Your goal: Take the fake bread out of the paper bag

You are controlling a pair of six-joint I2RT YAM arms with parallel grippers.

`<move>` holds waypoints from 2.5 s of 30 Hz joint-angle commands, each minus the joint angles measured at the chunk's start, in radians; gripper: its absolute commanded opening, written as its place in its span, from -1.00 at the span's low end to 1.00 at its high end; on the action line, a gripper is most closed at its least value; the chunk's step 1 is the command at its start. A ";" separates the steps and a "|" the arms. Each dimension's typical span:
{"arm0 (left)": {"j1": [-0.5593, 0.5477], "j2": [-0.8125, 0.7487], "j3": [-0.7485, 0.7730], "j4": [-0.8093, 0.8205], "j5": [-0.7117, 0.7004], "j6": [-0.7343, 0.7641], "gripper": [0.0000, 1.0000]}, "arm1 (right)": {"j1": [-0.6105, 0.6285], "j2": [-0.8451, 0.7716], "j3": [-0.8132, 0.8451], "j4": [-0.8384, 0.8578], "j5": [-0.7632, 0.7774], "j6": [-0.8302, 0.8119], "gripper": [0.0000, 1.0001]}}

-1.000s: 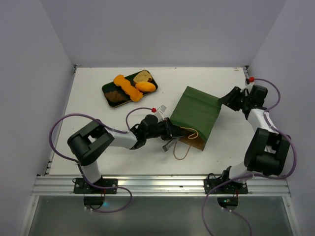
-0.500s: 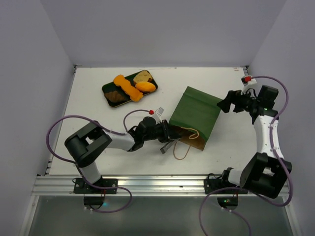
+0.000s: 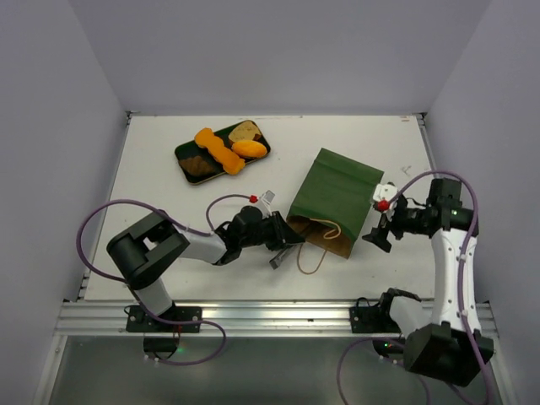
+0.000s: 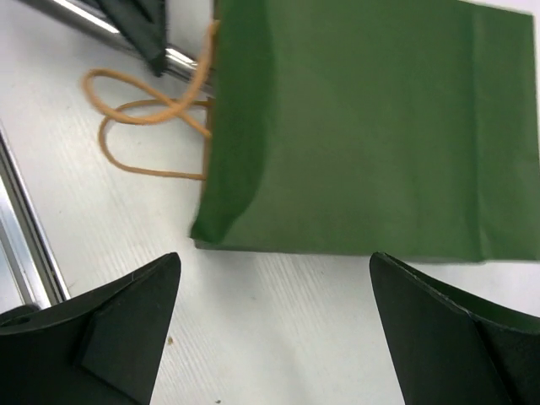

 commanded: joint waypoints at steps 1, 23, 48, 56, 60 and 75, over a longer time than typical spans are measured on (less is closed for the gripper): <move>-0.008 -0.036 0.004 0.081 -0.025 -0.017 -0.98 | 0.112 -0.146 -0.080 0.104 0.084 0.052 0.98; -0.077 -0.029 -0.020 0.125 -0.235 -0.155 -0.97 | 0.798 -0.072 -0.247 0.673 0.789 0.644 0.33; -0.120 0.105 0.029 0.245 -0.272 -0.274 -0.82 | 0.792 -0.012 -0.183 0.712 0.720 0.825 -1.00; -0.120 0.178 0.031 0.349 -0.243 -0.350 -0.61 | 0.766 -0.024 -0.193 0.716 0.695 0.839 -1.00; -0.120 0.191 0.032 0.357 -0.241 -0.360 -0.33 | 0.759 -0.026 -0.199 0.719 0.686 0.842 -1.00; -0.120 0.238 0.080 0.323 -0.244 -0.383 -0.13 | 0.750 -0.029 -0.207 0.722 0.655 0.848 -1.00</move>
